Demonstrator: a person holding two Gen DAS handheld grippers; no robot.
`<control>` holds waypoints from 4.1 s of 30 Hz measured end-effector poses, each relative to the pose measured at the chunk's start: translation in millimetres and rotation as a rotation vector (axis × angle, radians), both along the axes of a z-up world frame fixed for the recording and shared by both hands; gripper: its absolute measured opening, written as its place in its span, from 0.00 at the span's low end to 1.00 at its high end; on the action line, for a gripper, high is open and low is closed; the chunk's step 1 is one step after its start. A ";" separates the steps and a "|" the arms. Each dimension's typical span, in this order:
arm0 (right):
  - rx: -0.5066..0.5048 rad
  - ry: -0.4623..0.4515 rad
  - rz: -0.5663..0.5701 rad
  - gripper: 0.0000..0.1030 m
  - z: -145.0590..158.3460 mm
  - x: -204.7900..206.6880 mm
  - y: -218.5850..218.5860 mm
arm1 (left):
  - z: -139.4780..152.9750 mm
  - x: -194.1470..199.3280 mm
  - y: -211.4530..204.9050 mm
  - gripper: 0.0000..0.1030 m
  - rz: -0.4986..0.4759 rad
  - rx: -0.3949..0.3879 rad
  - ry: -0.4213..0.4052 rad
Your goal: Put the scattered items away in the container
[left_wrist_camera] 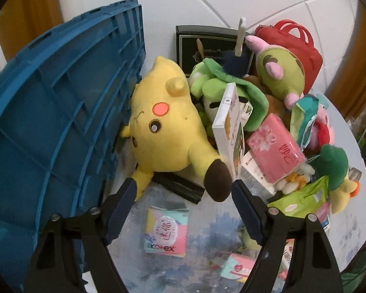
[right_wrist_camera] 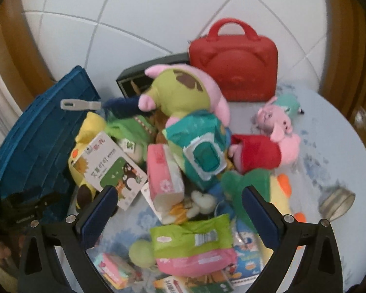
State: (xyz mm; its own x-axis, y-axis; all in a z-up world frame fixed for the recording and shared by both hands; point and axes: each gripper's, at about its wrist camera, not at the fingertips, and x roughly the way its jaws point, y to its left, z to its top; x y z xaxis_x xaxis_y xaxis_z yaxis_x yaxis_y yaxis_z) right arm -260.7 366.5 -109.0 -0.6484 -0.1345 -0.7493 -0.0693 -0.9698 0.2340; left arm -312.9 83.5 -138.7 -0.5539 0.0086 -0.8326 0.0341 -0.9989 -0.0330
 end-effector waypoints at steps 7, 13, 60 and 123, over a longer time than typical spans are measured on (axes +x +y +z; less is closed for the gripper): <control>-0.012 -0.027 -0.016 1.00 -15.7 -2.6 1.5 | -9.1 -5.3 10.3 0.78 -0.037 0.021 -0.004; 0.003 -0.023 -0.007 1.00 -10.9 -12.9 19.6 | -4.6 -15.4 36.9 0.78 -0.045 0.027 0.013; -0.213 -0.146 0.431 0.98 -80.5 -241.3 14.6 | -22.3 -212.3 113.3 0.56 -0.059 -0.142 0.013; -0.470 -0.024 0.315 0.69 -45.6 -262.6 97.6 | 46.0 -231.0 126.8 0.82 -0.161 -0.090 0.209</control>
State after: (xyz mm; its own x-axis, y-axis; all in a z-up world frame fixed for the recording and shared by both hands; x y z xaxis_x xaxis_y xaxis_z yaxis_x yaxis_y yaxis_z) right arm -523.3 464.1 -154.5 -0.5062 -0.6415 -0.5764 0.1958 -0.7364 0.6476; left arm -543.8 210.3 -92.7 -0.7115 0.0416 -0.7014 -0.1238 -0.9900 0.0669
